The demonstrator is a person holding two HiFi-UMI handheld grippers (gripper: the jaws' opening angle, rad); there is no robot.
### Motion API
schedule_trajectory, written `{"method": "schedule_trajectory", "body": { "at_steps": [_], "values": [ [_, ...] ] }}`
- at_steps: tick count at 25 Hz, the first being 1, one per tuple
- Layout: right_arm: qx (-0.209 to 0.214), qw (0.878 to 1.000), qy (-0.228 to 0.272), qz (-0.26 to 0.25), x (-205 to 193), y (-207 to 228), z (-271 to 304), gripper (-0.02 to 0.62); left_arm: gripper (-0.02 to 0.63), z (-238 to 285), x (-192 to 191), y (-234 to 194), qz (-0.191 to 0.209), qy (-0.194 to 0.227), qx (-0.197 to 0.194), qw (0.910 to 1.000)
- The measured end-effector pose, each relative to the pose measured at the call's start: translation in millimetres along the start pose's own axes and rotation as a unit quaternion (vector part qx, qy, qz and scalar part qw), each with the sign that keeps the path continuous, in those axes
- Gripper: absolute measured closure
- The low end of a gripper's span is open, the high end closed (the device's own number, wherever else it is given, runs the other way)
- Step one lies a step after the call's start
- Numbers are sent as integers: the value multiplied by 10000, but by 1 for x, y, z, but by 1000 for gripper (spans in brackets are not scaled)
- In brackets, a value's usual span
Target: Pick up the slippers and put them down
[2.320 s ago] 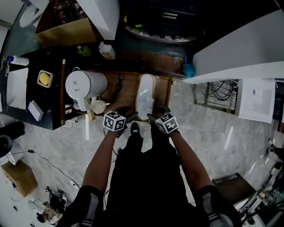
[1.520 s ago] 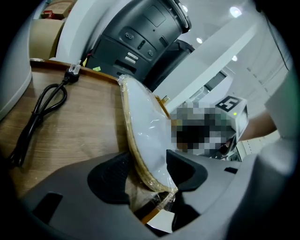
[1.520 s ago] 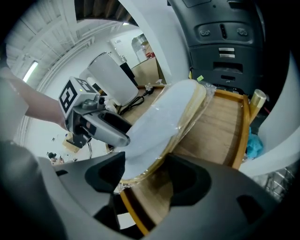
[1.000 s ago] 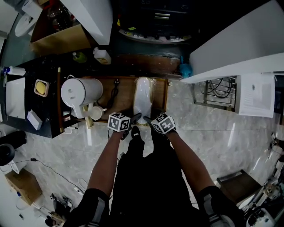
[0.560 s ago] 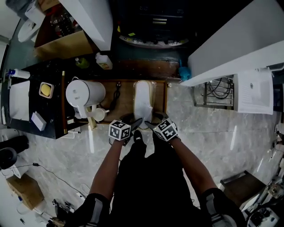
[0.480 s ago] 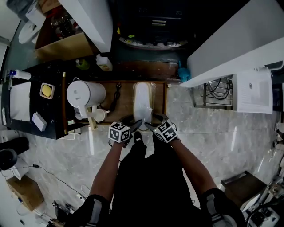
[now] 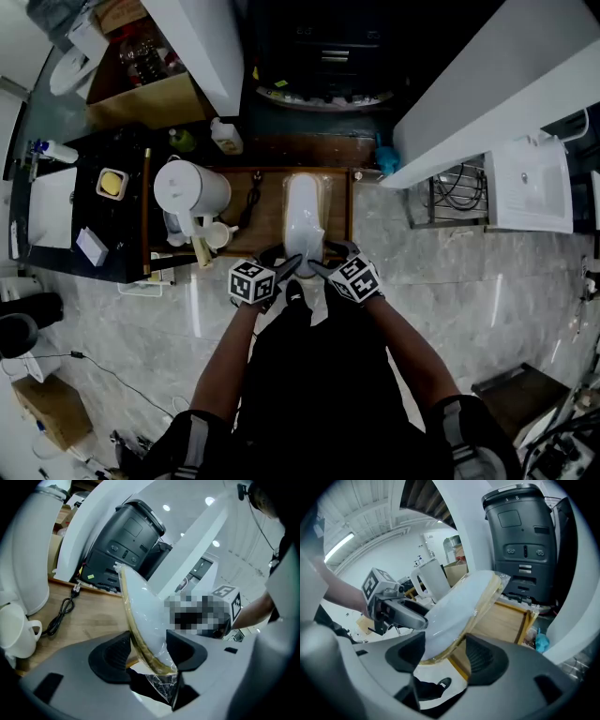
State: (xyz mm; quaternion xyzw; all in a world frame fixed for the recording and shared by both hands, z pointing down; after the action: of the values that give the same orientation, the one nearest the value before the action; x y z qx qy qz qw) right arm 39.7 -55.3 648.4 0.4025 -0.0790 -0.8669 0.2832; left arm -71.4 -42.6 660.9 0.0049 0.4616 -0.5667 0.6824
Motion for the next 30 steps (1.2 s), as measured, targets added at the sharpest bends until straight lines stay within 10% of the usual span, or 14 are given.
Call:
{"method": "schedule_trajectory", "body": {
  "at_steps": [30],
  "values": [
    [-466, 9831, 1668, -590, 72, -120, -126, 328, 367, -137, 68, 115, 1013, 1447, -377, 9835]
  ]
}}
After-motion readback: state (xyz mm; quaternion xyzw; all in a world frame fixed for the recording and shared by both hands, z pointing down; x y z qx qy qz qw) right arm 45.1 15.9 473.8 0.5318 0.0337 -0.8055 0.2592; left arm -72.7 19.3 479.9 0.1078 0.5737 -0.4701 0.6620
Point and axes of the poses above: the fingertips, and each gripper's own axes: z forward along the fingers, y to its right, x out of its top, the point moved 4 cm from there along -z, backward along the fingers, and after that the axes turned 6 degrees about x, right-handed, at the moved point
